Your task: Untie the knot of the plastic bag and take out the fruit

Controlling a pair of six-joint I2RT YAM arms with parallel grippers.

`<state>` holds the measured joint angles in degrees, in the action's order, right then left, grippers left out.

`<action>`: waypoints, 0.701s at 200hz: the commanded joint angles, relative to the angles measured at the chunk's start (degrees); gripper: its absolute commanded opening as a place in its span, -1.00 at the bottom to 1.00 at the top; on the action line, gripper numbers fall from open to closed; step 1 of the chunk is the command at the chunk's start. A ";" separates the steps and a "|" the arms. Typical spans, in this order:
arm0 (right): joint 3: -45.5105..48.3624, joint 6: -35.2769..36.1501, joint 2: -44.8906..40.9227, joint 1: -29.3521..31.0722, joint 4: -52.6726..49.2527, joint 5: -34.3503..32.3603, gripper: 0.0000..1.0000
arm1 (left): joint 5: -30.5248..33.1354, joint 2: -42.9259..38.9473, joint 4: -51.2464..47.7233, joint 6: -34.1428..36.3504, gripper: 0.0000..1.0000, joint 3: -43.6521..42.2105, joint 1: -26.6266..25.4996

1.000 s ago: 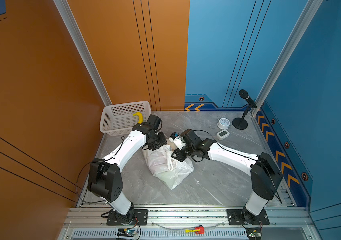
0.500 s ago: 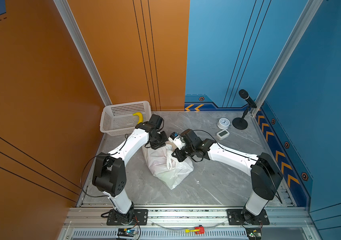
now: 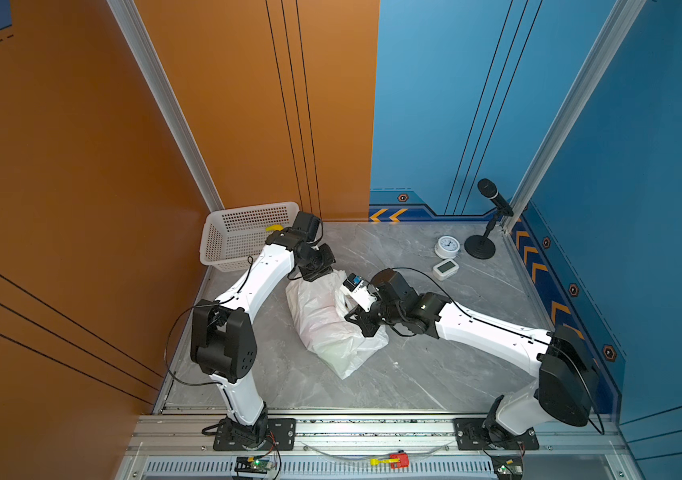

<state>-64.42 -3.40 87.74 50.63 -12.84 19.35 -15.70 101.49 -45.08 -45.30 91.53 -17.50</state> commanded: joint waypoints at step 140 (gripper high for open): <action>9.08 20.62 -6.99 5.23 -6.76 -1.71 -0.81 | -3.55 5.10 0.02 -0.43 -0.99 14.60 4.16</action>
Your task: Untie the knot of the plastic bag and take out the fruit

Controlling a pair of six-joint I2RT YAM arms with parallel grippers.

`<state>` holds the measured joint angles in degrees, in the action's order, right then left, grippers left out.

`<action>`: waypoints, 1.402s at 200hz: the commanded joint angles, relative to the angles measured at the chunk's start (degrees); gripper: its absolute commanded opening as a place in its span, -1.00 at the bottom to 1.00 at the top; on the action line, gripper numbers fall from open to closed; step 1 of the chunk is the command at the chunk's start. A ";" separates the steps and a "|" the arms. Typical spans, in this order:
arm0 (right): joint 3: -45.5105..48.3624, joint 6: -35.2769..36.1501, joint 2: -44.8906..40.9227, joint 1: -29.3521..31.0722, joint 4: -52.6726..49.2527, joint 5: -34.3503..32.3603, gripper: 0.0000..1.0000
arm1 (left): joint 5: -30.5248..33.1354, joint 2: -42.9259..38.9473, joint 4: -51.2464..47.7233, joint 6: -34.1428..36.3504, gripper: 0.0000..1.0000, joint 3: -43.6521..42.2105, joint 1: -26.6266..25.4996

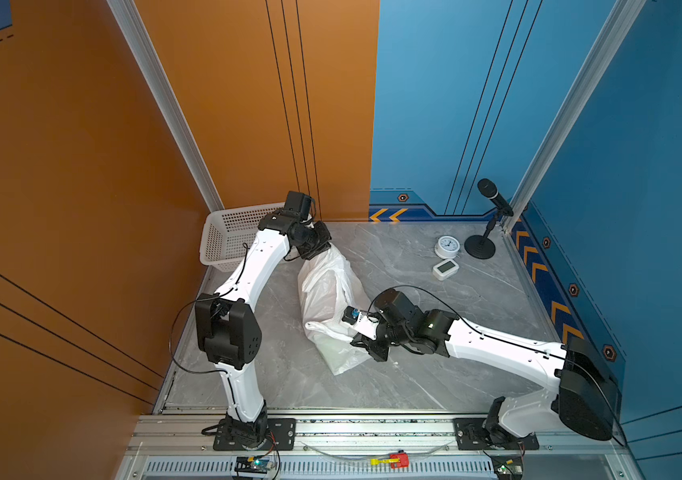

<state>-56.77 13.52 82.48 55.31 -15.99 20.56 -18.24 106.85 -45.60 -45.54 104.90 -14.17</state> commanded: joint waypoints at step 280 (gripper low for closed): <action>-25.54 -30.15 14.87 -12.31 -7.26 -8.43 0.14 | 8.08 -19.82 1.18 17.60 -0.33 -28.02 -14.88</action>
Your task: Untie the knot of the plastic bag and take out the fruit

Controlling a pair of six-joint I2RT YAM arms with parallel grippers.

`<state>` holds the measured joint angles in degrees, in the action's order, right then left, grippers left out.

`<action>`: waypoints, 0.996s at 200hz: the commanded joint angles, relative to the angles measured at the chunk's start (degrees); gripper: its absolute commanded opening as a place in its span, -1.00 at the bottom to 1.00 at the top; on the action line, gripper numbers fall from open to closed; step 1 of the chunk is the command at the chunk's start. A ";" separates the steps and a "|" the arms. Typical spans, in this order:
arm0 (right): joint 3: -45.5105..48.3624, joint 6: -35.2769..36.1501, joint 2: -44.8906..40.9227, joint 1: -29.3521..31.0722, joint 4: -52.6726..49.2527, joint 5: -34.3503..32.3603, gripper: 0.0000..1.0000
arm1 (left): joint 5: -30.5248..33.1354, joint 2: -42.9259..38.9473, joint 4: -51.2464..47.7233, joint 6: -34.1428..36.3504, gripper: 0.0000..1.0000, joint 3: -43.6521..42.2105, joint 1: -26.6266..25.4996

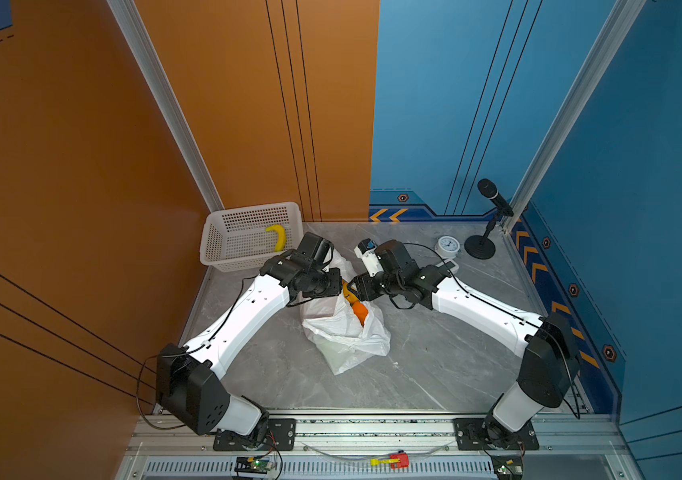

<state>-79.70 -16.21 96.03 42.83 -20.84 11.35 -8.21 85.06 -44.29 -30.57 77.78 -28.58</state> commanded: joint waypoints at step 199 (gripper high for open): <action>1.12 -2.54 -3.28 -7.07 -1.18 -11.62 -1.00 | 8.86 -15.05 -3.94 -2.81 -1.00 -13.36 10.55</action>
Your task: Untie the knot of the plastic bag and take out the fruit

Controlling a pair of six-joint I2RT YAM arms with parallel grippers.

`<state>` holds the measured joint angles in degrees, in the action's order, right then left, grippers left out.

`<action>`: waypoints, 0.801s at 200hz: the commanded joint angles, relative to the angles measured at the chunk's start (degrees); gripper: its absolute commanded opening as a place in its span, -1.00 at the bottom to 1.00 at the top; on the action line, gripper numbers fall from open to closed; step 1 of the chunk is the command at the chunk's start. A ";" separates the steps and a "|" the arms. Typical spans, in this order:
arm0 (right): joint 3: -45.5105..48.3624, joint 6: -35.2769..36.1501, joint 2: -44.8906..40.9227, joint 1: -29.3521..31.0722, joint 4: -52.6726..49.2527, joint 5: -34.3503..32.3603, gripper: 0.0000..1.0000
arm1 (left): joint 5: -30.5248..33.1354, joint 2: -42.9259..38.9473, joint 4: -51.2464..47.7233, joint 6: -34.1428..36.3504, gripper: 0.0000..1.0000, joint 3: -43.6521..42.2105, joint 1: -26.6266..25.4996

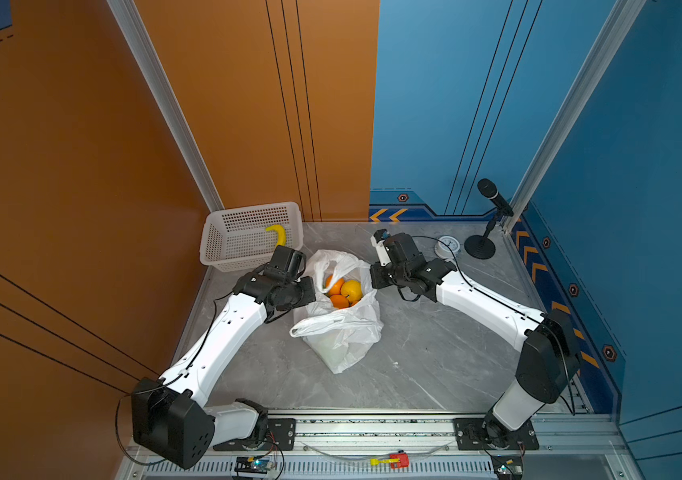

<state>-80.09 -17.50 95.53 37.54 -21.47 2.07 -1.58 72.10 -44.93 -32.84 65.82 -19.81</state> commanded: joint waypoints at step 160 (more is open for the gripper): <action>1.80 -7.15 -2.98 -16.52 3.11 -3.84 -1.00 | 3.34 -12.06 -8.25 0.80 -1.00 -8.89 13.82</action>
<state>-78.63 -21.41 93.62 22.31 -20.60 0.67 -0.14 61.10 -50.54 -32.58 58.76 -7.97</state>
